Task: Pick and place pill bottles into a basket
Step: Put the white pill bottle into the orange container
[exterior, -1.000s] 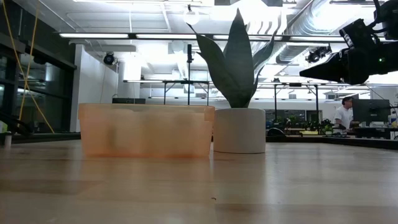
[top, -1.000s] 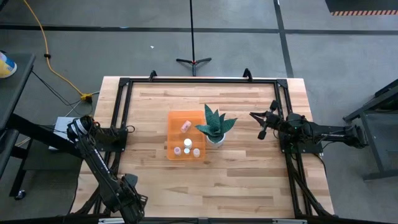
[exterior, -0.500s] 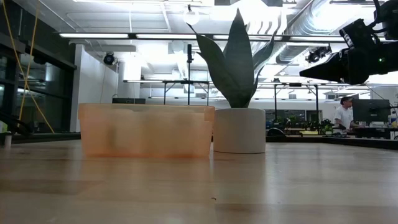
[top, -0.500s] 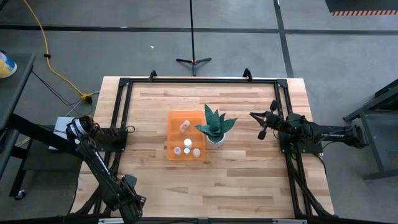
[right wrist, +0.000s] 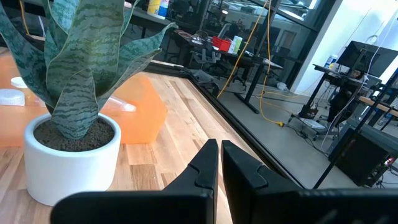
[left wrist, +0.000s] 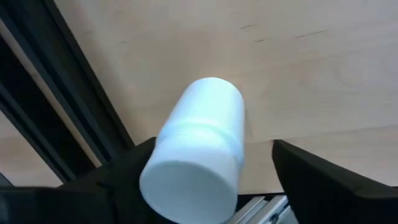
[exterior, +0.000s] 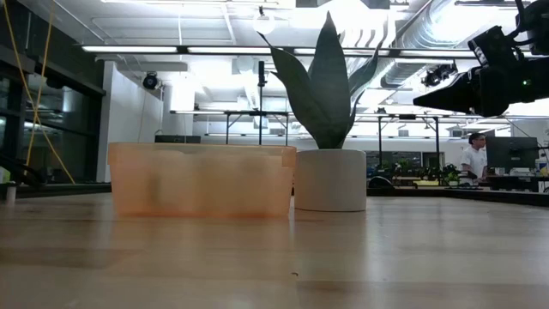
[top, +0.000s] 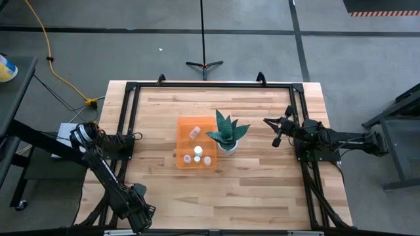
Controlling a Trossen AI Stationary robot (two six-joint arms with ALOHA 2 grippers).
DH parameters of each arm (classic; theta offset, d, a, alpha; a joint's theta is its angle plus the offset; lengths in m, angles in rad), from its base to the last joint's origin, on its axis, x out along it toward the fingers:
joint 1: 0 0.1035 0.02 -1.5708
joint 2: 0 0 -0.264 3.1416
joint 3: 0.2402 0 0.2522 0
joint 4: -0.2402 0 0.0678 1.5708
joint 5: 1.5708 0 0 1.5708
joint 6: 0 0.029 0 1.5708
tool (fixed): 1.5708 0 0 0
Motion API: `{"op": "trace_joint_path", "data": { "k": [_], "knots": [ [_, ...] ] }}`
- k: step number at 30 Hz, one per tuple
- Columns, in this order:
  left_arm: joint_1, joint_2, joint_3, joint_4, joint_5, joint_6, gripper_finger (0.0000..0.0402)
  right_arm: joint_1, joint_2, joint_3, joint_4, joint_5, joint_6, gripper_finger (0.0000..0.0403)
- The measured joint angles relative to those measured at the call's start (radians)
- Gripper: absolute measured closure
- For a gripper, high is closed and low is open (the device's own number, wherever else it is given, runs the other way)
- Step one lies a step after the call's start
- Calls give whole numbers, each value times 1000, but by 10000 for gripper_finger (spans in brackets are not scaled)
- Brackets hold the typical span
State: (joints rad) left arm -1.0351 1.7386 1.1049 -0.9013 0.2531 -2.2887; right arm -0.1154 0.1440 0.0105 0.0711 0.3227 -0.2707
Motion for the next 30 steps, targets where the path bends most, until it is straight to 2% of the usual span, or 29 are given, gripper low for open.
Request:
{"op": "trace_joint_path", "data": {
  "k": [12,15,19,22,25,30],
  "knots": [
    [1,-2,1,1,-25,85,190,0,0,0,0,0,0,391],
    [8,-10,10,-43,-106,115,192,0,0,0,0,0,0,391],
    [59,-54,43,-112,-157,165,182,0,0,0,0,0,0,391],
    [129,-82,80,-196,-200,274,168,0,0,0,0,0,0,391],
    [230,-106,129,-294,-273,427,172,0,0,0,0,0,0,391],
    [455,-119,185,-336,-347,796,194,0,0,0,0,0,0,391]
  ]
}}
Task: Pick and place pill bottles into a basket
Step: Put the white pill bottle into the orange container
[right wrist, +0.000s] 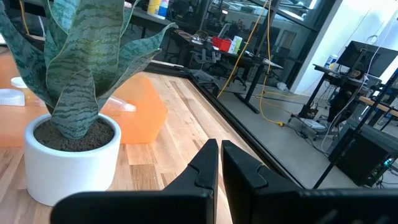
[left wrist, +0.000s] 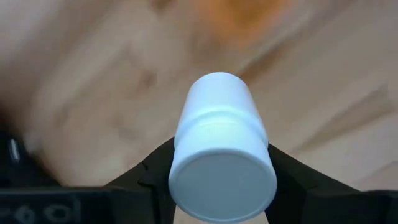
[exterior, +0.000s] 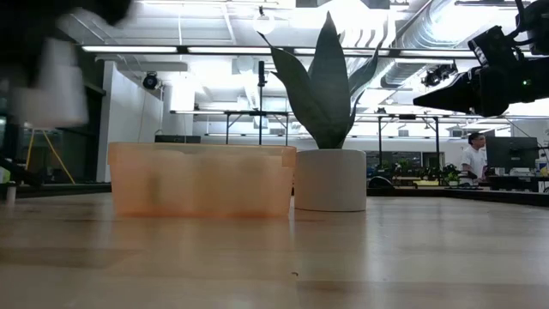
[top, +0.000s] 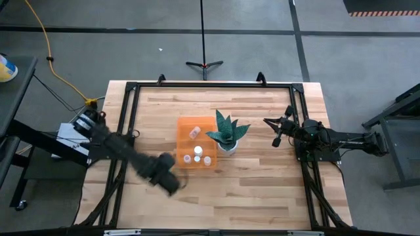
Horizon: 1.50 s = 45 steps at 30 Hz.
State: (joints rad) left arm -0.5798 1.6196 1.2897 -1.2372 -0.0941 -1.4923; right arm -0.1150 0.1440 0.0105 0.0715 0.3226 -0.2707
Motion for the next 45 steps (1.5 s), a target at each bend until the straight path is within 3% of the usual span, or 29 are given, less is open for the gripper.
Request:
{"op": "trace_joint_path", "data": {
  "k": [4,9,18,25,36,45],
  "knots": [
    [189,0,8,8,-5,286,186,0,0,0,0,0,0,391],
    [368,0,8,27,8,526,176,0,0,0,0,0,0,391],
    [565,0,8,136,13,763,191,0,0,0,0,0,0,391],
    [599,44,9,169,5,880,192,0,0,0,0,0,0,391],
    [599,148,8,166,29,909,195,0,7,1,-1,5,0,391],
    [599,154,8,197,29,912,193,0,7,1,-1,5,0,391]
  ]
}}
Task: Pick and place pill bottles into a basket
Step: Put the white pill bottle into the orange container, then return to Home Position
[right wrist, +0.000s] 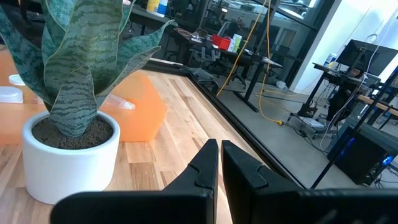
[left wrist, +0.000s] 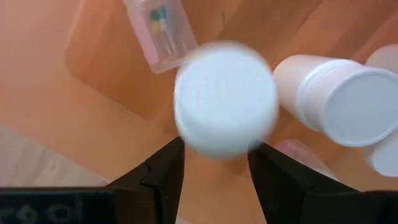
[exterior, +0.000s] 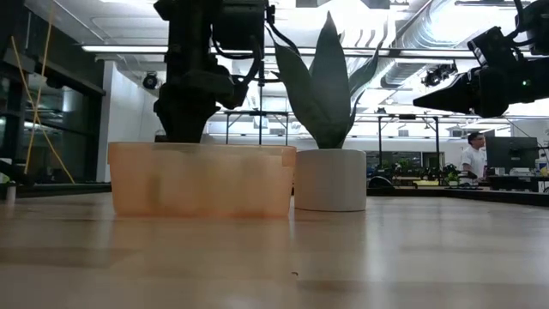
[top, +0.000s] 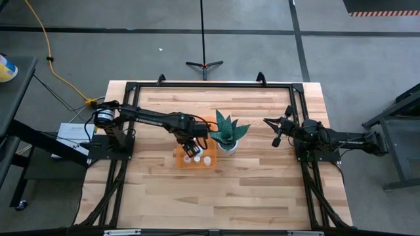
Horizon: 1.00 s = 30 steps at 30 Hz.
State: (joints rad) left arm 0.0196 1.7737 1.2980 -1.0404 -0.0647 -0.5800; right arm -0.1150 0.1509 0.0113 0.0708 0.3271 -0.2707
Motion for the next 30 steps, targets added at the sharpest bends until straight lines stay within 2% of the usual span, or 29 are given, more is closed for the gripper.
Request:
{"op": "trace_joint_path", "data": {
  "k": [12,15,19,22,24,26,28,30],
  "knots": [
    [-1,-32,0,-19,-18,7,193,0,0,0,0,0,0,391],
    [-22,-82,0,1,-109,8,193,0,0,0,0,0,0,391],
    [-120,-187,-4,41,-347,3,192,0,0,0,-2,-1,0,391],
    [-228,-290,-53,110,-519,-8,192,0,0,0,-5,-2,0,391],
    [-297,-366,-114,212,-617,-7,192,0,0,0,-5,-1,0,391],
    [-352,-440,-201,373,-672,48,192,0,0,0,-3,-2,0,391],
    [-385,-502,-311,610,-676,170,192,0,0,0,-2,-2,0,391],
    [-394,-551,-433,875,-631,333,192,0,0,0,-2,-4,0,391]
  ]
}}
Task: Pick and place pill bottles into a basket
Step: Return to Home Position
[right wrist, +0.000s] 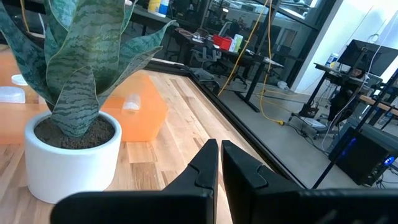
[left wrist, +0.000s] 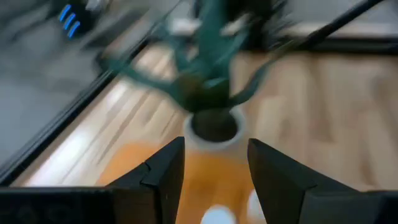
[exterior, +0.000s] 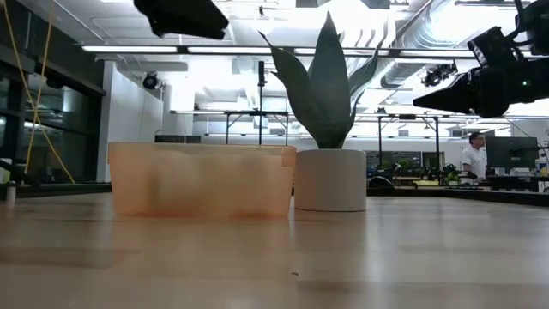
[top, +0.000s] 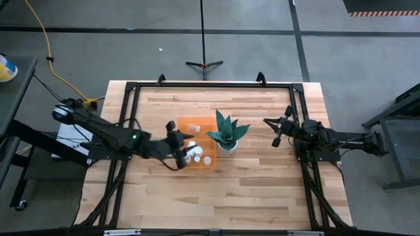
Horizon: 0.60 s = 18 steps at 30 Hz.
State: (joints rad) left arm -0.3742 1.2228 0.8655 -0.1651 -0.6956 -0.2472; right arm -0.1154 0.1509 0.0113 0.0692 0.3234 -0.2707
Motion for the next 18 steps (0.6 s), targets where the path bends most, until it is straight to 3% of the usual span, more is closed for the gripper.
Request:
{"op": "trace_joint_path", "data": {
  "k": [3,6,12,18],
  "knots": [
    [45,-42,-163,336,138,197,196,0,0,0,0,-3,4,391],
    [139,-76,-283,484,252,267,213,0,-1,0,0,-1,23,391],
    [322,-153,-389,560,434,322,270,0,0,0,-5,0,24,391],
    [318,-256,-471,598,525,393,356,0,9,0,-11,-2,48,391]
  ]
}}
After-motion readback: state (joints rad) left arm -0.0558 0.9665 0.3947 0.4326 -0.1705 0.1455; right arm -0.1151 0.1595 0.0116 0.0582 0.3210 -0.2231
